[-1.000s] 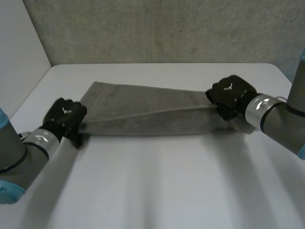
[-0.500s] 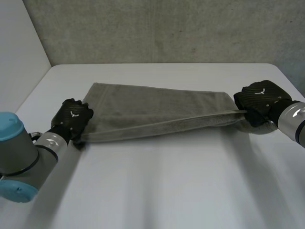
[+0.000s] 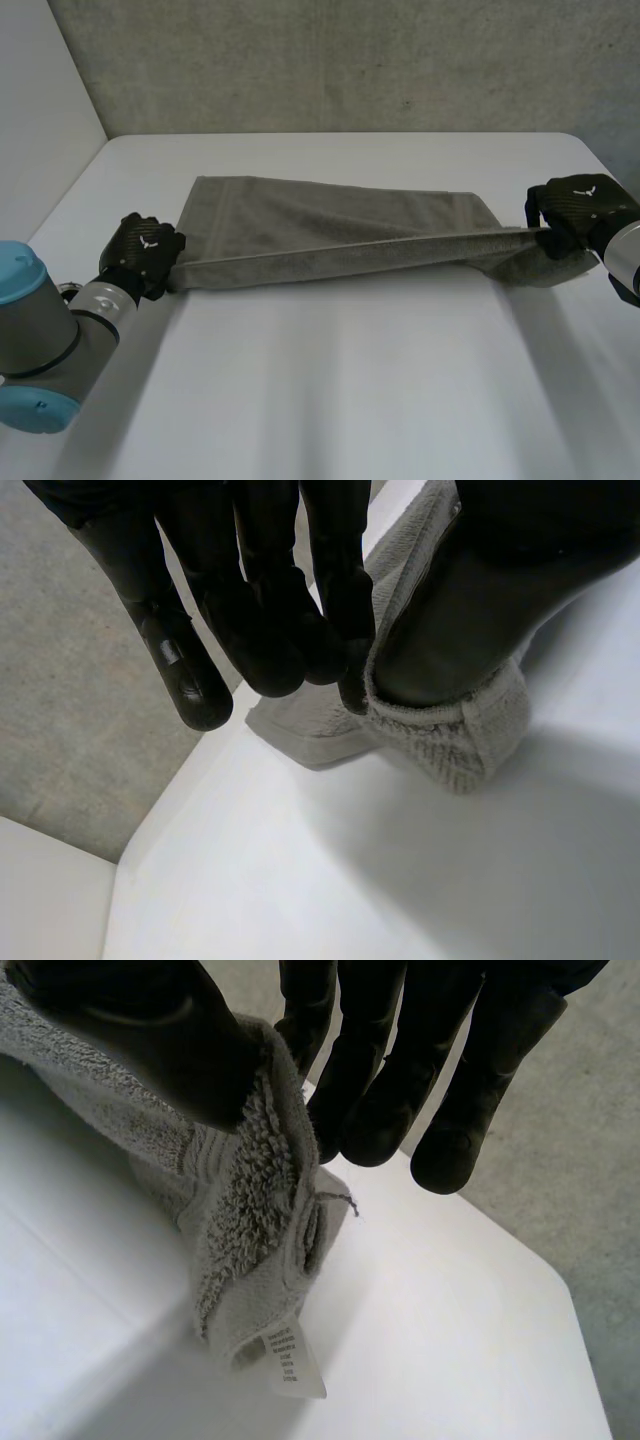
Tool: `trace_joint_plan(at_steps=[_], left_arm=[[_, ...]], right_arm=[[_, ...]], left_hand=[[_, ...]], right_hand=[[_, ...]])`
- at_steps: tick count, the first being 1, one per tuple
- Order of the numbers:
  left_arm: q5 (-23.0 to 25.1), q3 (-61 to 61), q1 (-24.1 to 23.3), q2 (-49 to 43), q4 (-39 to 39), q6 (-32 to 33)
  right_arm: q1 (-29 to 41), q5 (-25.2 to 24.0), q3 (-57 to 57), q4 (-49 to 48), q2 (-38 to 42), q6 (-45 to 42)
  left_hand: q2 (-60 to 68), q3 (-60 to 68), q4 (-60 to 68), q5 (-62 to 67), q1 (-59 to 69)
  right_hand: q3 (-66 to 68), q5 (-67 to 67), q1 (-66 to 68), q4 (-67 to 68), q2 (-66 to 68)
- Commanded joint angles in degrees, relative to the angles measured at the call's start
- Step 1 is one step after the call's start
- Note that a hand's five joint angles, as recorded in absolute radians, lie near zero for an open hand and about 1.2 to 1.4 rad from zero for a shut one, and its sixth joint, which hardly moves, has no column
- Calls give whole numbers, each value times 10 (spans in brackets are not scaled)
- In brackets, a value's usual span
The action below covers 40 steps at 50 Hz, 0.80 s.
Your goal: Fold the towel.
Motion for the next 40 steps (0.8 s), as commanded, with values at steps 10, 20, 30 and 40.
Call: trace_joint_plan(at_steps=[10,20,30,40], left_arm=[[1,25,18,104,-77,-9],[5,25,47,227,-103,-64],[96,27,63,340,-255,-66],[123,28,91,340,-330,-65]], right_arm=[[-1,-1,-19,5,-13,1],[-4,-5,-69,79,-68,-12],[-13,-39,-157,376,-88,-207],[-12,-39,-163,394,-98,-238]], left_hand=[[18,18,17,28,37],[18,18,17,28,37],[18,18,17,28,37],[18,18,17,28,37]], right_hand=[[27,14,42,32,32],[27,14,42,32,32],[27,14,42,32,32],[27,14,42,32,32]])
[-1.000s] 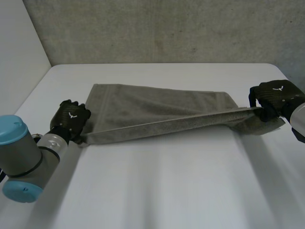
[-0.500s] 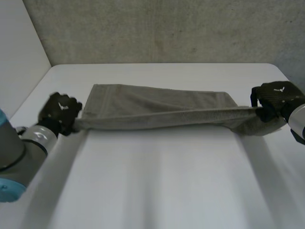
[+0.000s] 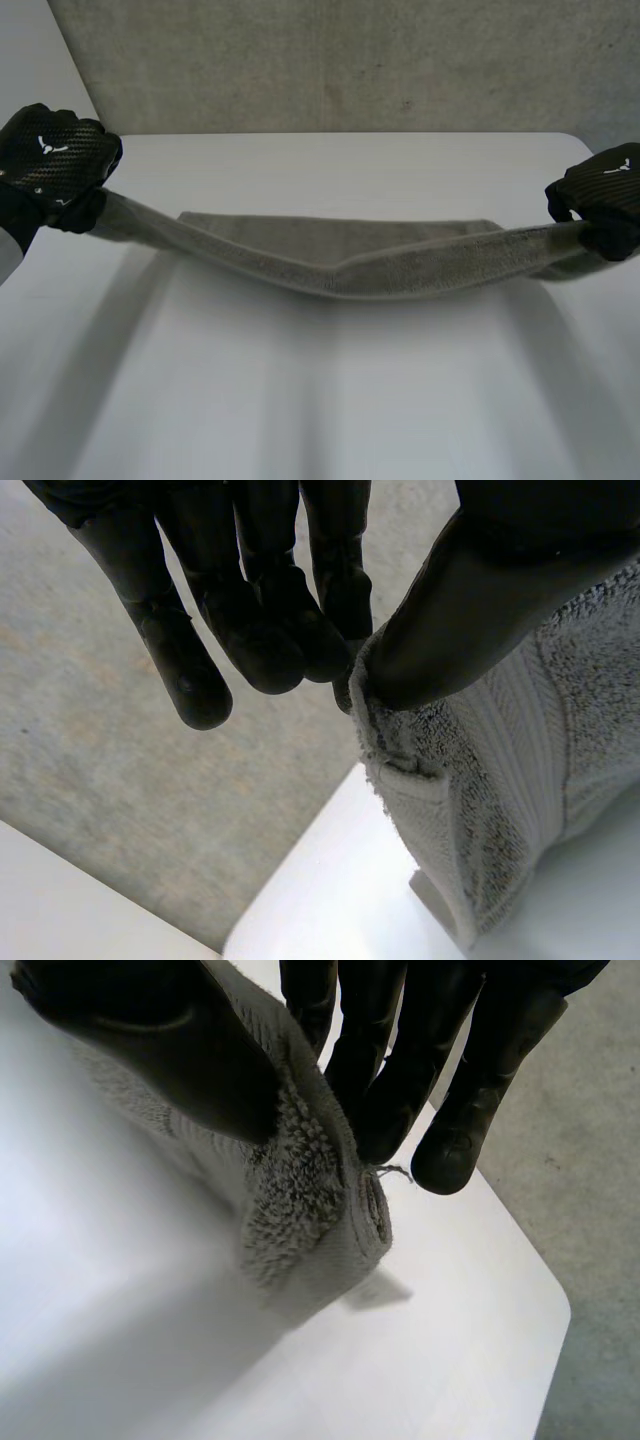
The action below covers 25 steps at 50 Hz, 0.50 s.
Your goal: Fold the towel.
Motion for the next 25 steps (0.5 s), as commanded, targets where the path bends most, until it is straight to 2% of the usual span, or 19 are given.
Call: trace_joint_plan(at_steps=[1,7,13,14,15,17,18,20,25], left_arm=[[16,-3,19,-8,-50,1],[19,-21,19,-34,-84,8],[38,-26,33,2,-161,51],[54,-27,57,19,-173,58],[55,-27,58,19,-173,59],[104,-27,107,38,-182,65],[105,-27,108,38,-182,65],[150,-28,139,42,-177,66],[175,-27,147,27,-175,65]], right_arm=[[2,2,3,6,-5,-19],[3,1,41,15,1,-25],[-5,-5,78,58,-10,-84],[-9,-6,79,66,-20,-92],[-19,-7,79,69,-34,-98],[-33,-8,78,69,-44,-102],[-34,-8,78,69,-44,-102],[-58,-15,73,67,-50,-101],[-64,-47,67,59,-42,-102]], left_hand=[[5,6,4,14,30],[5,6,4,14,30],[5,6,4,14,30],[5,6,4,14,30],[5,6,4,14,30],[5,6,4,14,30],[5,6,4,14,30],[5,6,4,14,30],[5,6,4,14,30]], right_hand=[[27,14,42,32,32],[27,14,42,32,32],[27,14,42,32,32],[27,14,42,32,32],[27,14,42,32,32],[27,14,42,32,32],[27,14,42,32,32],[27,14,42,32,32],[27,14,42,32,32]])
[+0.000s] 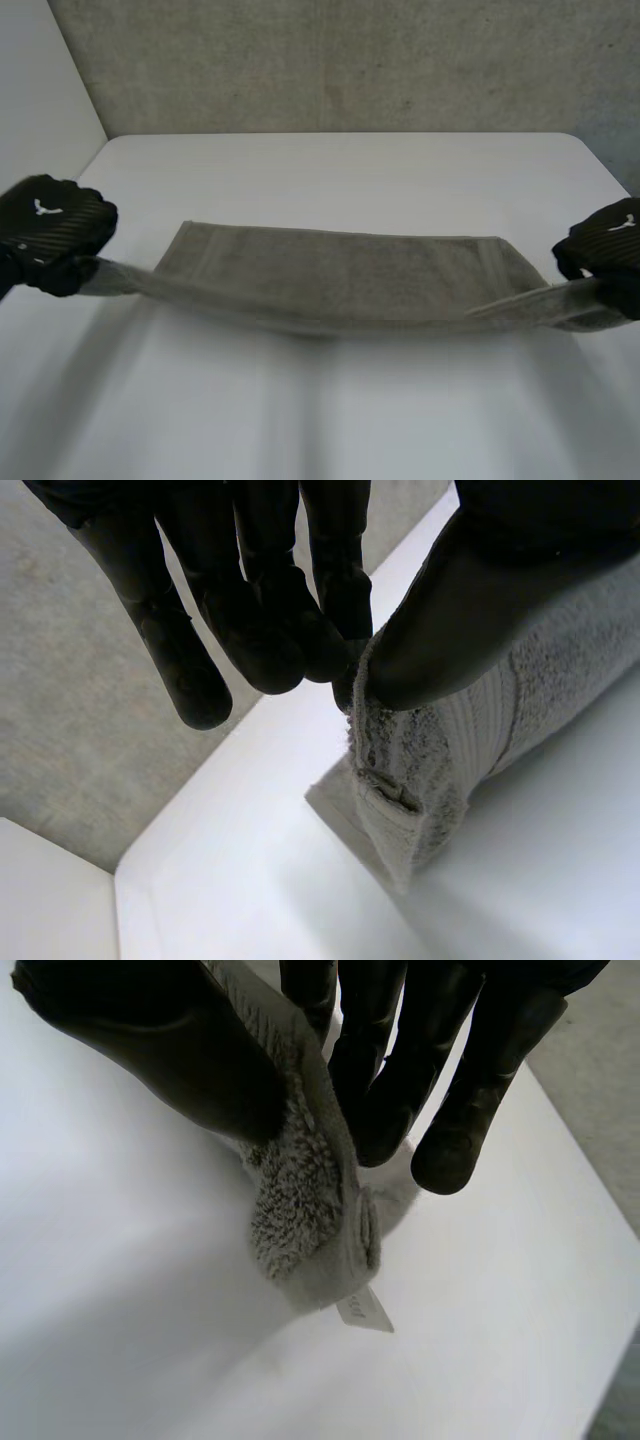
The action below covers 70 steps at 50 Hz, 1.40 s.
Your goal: Fold the towel.
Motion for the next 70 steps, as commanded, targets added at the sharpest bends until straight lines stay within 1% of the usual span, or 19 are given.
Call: trace_joint_plan(at_steps=[1,3,8,10,11,12,13,14,15,19,23,26,28,34,40,48,55,61,70], left_arm=[[66,1,44,-3,4,2],[65,8,39,-50,13,3],[64,39,12,-130,42,-3],[53,71,-19,-194,61,-2],[53,71,-20,-195,61,-2],[40,91,-40,-229,66,0],[40,91,-41,-230,66,0],[19,120,-65,-269,67,2],[0,145,-79,-299,68,2],[-32,199,-92,-358,68,-1],[-62,275,-104,-437,69,-7],[-69,300,-113,-463,70,-8],[-83,347,-127,-506,70,-8],[-97,422,-148,-576,72,-18],[-103,474,-164,-616,82,-22],[-149,532,-172,-652,106,-23],[-151,538,-172,-657,135,-22],[-156,540,-174,-663,164,-22],[-166,561,-187,-683,168,-21]], right_arm=[[-27,-36,-10,-7,-3,-3],[-23,-51,-15,-31,38,3],[-14,-41,-45,-71,103,14],[0,-20,-81,-82,148,30],[0,-20,-81,-82,148,30],[12,-4,-107,-82,173,38],[29,14,-132,-83,200,43],[29,14,-132,-83,200,43],[48,32,-156,-83,224,46],[76,64,-210,-93,285,57],[82,72,-240,-120,325,73],[95,78,-265,-148,359,88],[102,87,-278,-159,375,91],[114,138,-327,-186,442,92],[126,156,-379,-201,498,95],[133,158,-412,-232,528,111],[134,158,-426,-254,540,117],[134,174,-452,-270,555,130],[134,179,-471,-269,582,129]], left_hand=[[5,6,4,14,30],[5,6,4,14,30],[5,6,4,14,30],[5,6,4,14,30],[5,6,4,14,30],[5,6,4,14,30],[5,6,4,14,30],[5,6,4,14,30],[5,6,4,14,30],[5,6,4,14,30],[5,6,4,14,30],[5,6,4,14,30],[5,6,4,14,30],[5,6,4,14,30],[5,6,4,14,30],[5,6,4,14,30],[5,6,4,14,30],[5,6,4,14,30],[5,6,4,14,30]], right_hand=[[27,14,42,32,32],[27,14,42,32,32],[27,14,42,32,32],[27,14,42,32,32],[27,14,42,32,32],[27,14,42,32,32],[27,14,42,32,32],[27,14,42,32,32],[27,14,42,32,32],[27,14,42,32,32],[27,14,42,32,32],[27,14,42,32,32],[27,14,42,32,32],[27,14,42,32,32],[27,14,42,32,32],[27,14,42,32,32],[27,14,42,32,32],[27,14,42,32,32],[27,14,42,32,32]])
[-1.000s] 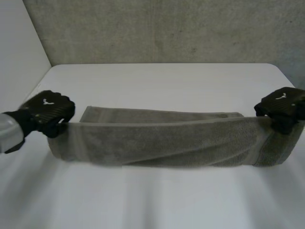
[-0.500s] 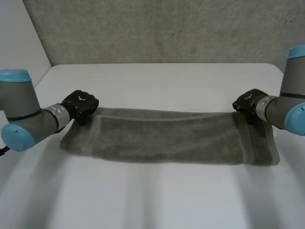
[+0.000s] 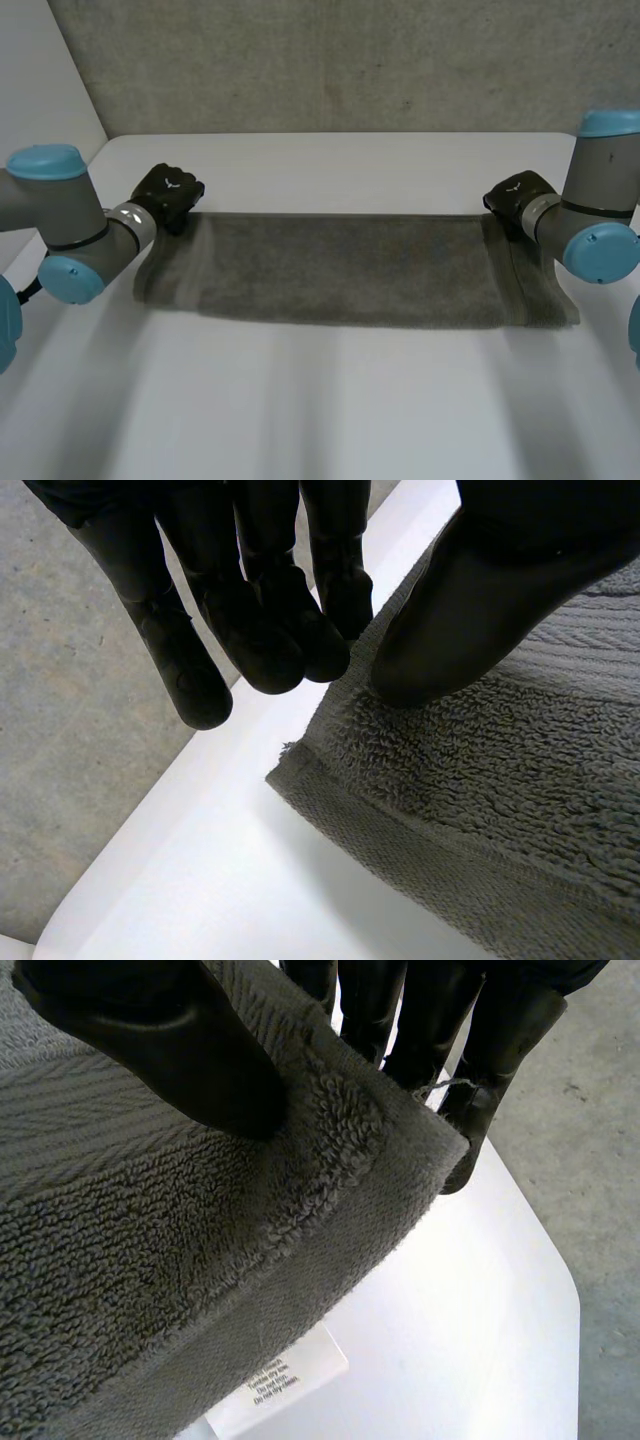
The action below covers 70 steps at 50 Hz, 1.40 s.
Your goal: Fold the towel.
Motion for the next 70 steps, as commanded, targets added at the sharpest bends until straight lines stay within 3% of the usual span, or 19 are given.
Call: trace_joint_plan(at_steps=[1,5,6,7,8,9,10,18,21,24,30,36,45,57,58,59,70], left_arm=[[-6,15,-11,-14,3,0],[-6,14,-12,-15,3,0],[-7,13,-13,-14,2,1],[-7,13,-13,-14,2,1],[-11,11,-13,-12,2,1],[-11,11,-13,-12,2,1],[-20,8,-13,-10,2,2],[-64,-8,-26,26,-7,-2],[-62,-67,-26,83,-8,-4],[-61,-113,-26,126,-5,-6],[-54,-200,-27,208,15,-28],[-38,-269,-27,260,41,-40],[-32,-305,-25,273,55,-42],[-32,-318,-24,280,55,-48],[-31,-322,-24,284,55,-51],[-31,-323,-24,287,57,-52],[-30,-330,-21,308,60,-53]], right_arm=[[0,3,-12,2,19,-1],[1,7,-15,1,27,0],[1,13,-15,1,29,0],[1,13,-15,1,29,0],[3,21,-15,1,30,0],[3,21,-15,1,30,0],[9,31,-16,1,30,-1],[15,38,-3,-4,-18,38],[11,-4,59,-10,-115,114],[8,-35,121,-17,-188,134],[5,-42,264,-15,-289,127],[-12,-42,424,-62,-331,87],[-32,-39,540,-175,-325,69],[-46,-22,545,-234,-249,37],[-52,-14,542,-239,-245,33],[-60,-3,539,-245,-245,31],[-104,52,493,-295,-306,5]], left_hand=[[5,6,4,14,30],[-16,-16,-18,-8,9],[-253,-252,-254,-244,-228],[-255,-255,-257,-247,-230],[-530,-530,-531,-521,-505],[-533,-532,-534,-524,-508],[-695,-694,-696,-686,-670],[-691,-690,-692,-682,-666],[-687,-687,-689,-679,-663],[-687,-687,-689,-679,-662],[-686,-685,-687,-677,-661],[-679,-679,-681,-671,-654],[-666,-665,-667,-657,-641],[-662,-662,-664,-654,-637],[-662,-662,-664,-654,-637],[-664,-663,-665,-655,-639],[-664,-664,-665,-655,-639]], right_hand=[[27,14,42,32,32],[4,-9,19,9,9],[-275,-287,-259,-269,-269],[-277,-290,-262,-272,-272],[-567,-579,-552,-562,-562],[-570,-582,-555,-564,-565],[-673,-686,-658,-668,-668],[-673,-686,-658,-668,-668],[-673,-686,-658,-668,-668],[-673,-686,-658,-668,-668],[-673,-686,-658,-668,-668],[-673,-686,-658,-668,-668],[-631,-643,-615,-625,-625],[-422,-434,-407,-416,-417],[-259,-271,-243,-253,-254],[21,9,36,27,26],[27,14,42,32,32]])
